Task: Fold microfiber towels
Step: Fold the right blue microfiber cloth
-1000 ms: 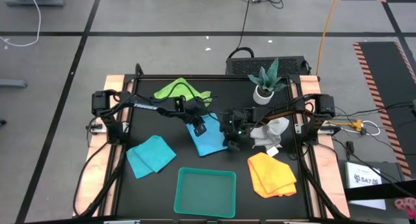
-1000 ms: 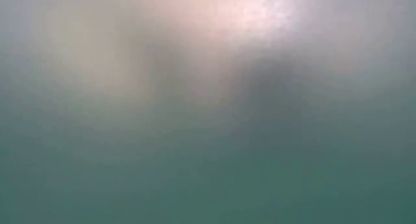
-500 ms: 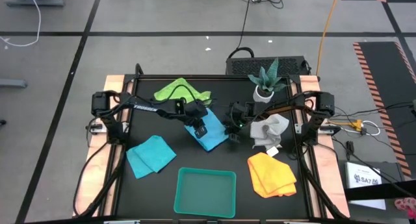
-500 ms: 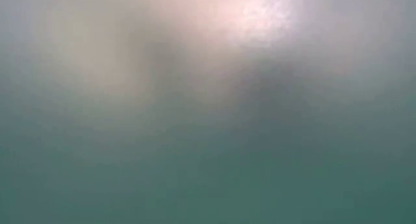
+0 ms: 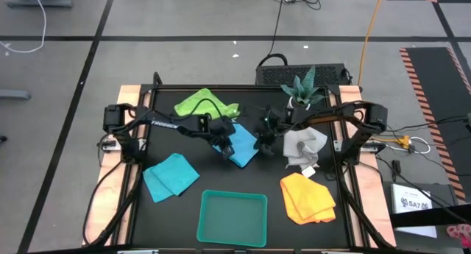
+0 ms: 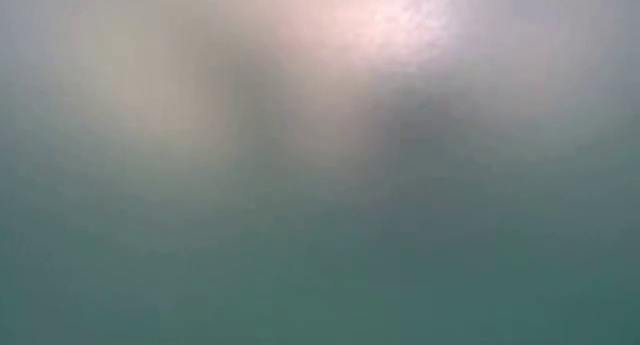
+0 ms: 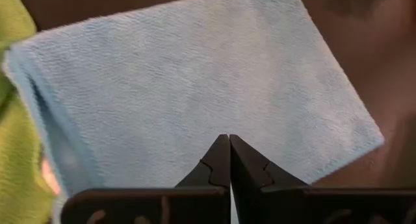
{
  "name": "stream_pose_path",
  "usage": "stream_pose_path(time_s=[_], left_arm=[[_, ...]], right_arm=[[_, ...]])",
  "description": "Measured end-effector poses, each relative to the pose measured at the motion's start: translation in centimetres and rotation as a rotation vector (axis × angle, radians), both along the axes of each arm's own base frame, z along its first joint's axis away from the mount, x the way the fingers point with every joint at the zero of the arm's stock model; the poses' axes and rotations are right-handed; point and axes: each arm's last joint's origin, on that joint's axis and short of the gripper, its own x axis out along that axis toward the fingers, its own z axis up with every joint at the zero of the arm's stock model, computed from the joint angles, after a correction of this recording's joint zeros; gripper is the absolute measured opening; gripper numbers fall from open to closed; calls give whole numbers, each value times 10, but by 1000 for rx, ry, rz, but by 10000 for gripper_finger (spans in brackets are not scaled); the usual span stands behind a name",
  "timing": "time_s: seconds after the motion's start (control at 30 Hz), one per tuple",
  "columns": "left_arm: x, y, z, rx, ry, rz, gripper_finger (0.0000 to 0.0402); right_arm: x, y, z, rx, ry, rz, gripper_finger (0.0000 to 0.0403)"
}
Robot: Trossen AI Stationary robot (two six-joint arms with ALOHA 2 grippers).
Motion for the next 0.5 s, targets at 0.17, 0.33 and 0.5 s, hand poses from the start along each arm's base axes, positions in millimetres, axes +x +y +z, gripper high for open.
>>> stream_pose_path(time_s=[0.17,0.33,0.5], left_arm=[[-1,6,0,8,2,9,0],[-1,7,0,13,3,16,1],[-2,7,0,8,10,24,1]], right_arm=[[6,26,-5,-40,7,84,15],[15,28,-9,-143,-41,53,2],[21,24,-13,-124,-73,33,0]])
